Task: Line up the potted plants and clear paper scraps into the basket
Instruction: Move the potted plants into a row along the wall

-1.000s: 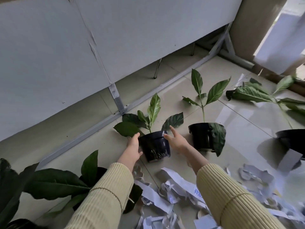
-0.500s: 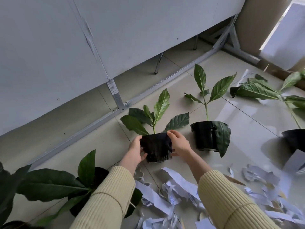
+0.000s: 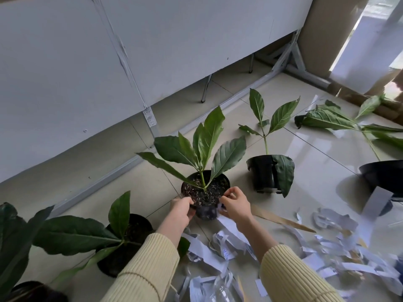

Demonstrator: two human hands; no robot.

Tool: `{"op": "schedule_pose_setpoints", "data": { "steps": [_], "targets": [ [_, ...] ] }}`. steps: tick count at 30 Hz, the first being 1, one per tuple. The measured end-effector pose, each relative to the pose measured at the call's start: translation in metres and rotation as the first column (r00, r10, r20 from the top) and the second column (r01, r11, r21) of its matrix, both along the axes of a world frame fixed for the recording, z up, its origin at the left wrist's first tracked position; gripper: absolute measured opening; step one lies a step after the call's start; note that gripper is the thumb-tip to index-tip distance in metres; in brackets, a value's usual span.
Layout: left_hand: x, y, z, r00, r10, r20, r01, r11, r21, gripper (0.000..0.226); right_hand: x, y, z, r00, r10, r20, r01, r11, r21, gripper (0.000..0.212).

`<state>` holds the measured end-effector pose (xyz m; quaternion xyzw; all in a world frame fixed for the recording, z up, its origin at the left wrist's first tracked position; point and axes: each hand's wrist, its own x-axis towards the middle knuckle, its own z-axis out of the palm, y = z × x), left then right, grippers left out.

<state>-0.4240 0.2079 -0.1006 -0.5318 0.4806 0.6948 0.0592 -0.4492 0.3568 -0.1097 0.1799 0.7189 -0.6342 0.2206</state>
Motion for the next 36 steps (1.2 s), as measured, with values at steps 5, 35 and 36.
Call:
{"op": "schedule_pose_setpoints", "data": {
  "steps": [5, 35, 36],
  "targets": [
    [0.013, 0.006, -0.007, 0.999, 0.040, 0.019, -0.040, 0.999, -0.010, 0.021, 0.013, 0.000, -0.011, 1.000, 0.018, 0.017, -0.018, 1.000, -0.012, 0.024],
    [0.015, 0.157, 0.034, 0.966, -0.254, -0.043, 0.204, 0.856, -0.475, 0.022, 0.018, 0.112, 0.021, 0.973, -0.176, -0.147, 0.202, 0.961, 0.190, 0.019],
    [0.009, 0.165, 0.032, 0.956, -0.285, -0.065, 0.232, 0.875, -0.424, 0.017, 0.012, 0.121, 0.022, 0.969, -0.188, -0.163, 0.219, 0.955, 0.198, 0.017]
  ]
}}
